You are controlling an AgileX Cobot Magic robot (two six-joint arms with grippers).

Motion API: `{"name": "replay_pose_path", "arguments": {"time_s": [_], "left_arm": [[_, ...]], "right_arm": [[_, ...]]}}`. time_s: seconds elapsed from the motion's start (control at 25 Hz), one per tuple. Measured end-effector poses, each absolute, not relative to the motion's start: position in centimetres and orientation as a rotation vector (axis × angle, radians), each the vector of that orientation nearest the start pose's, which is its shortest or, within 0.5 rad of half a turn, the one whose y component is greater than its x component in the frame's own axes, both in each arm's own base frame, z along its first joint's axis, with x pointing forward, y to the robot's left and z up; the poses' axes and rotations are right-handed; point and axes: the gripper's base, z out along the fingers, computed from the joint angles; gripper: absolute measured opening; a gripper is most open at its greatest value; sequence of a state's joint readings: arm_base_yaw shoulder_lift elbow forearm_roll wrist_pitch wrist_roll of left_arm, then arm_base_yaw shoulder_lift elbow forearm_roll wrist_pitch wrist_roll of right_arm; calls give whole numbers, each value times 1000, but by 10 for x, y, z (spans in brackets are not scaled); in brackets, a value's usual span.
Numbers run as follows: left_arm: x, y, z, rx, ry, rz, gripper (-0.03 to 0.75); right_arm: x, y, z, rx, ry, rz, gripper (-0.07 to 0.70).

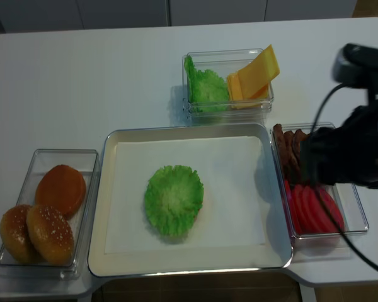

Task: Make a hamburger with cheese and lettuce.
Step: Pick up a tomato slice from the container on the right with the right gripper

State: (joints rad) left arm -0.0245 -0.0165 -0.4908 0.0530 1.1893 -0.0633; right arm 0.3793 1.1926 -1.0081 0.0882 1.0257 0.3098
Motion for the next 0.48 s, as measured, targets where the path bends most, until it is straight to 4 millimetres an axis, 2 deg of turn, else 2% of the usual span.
{"name": "replay_pose_path", "arguments": {"time_s": [0.28,0.48], "left_arm": [[-12,5,265,-49,2164,14,422],[-12,5,265,-49,2164,14,422]], "right_arm": [[225,118,277,-159,2826,126,426],[236,127,257,-179,2875,86,414]]}}
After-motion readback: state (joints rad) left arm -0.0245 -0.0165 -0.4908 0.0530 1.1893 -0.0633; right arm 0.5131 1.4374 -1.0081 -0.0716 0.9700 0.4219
